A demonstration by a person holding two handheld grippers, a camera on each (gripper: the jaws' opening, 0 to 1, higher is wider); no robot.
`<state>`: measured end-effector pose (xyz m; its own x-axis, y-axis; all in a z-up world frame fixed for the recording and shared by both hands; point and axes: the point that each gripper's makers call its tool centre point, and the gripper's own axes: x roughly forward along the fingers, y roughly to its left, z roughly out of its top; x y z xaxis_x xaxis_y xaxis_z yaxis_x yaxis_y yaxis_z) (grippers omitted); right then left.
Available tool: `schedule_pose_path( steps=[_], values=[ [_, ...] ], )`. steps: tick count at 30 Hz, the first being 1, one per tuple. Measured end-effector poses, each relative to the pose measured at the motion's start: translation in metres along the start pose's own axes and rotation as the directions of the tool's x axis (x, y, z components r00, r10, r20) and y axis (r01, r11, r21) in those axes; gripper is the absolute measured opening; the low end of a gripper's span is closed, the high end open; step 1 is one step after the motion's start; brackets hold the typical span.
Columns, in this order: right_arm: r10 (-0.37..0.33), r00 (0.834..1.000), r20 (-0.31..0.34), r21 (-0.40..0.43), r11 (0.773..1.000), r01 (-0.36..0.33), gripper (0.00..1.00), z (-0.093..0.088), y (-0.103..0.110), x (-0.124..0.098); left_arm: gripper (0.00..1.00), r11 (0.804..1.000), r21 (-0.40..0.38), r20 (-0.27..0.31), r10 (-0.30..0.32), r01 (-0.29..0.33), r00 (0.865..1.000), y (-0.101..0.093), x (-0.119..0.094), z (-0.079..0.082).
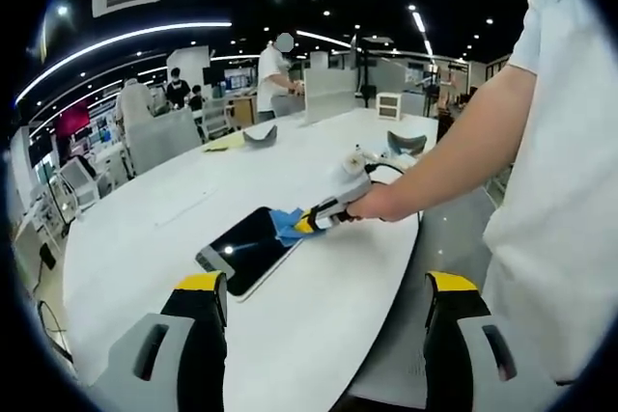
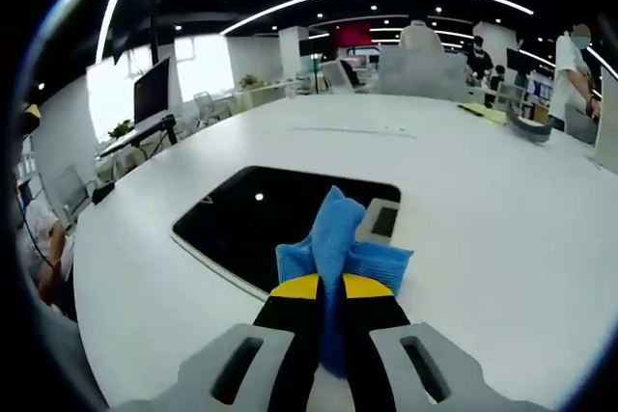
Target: Wipe the mirror surface with the cleaning cloth until all visible marks leave the cleaned area.
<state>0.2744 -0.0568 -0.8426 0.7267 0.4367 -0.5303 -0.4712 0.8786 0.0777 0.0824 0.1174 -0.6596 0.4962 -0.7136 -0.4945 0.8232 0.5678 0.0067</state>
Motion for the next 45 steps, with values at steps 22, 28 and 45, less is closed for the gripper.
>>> schedule_pose_path(
  steps=[22, 28, 45],
  values=[
    [-0.001, 0.999, 0.045, 0.032, 0.999, -0.001, 0.02, -0.002, -0.004, -0.005, 0.83, 0.997, -0.048, 0.024, 0.064, -0.063, 0.998, 0.018, 0.005, 0.008],
    [0.013, 0.999, 0.046, 0.021, 1.000, -0.014, 0.02, -0.003, -0.004, -0.006, 0.81, 0.989, -0.085, 0.034, 0.124, -0.121, 0.992, 0.017, 0.012, 0.017],
    [-0.009, 0.999, 0.051, 0.017, 1.000, 0.008, 0.02, -0.005, -0.007, -0.004, 0.81, 0.975, -0.116, 0.001, 0.191, -0.190, 0.982, 0.009, 0.019, 0.030]
  ],
)
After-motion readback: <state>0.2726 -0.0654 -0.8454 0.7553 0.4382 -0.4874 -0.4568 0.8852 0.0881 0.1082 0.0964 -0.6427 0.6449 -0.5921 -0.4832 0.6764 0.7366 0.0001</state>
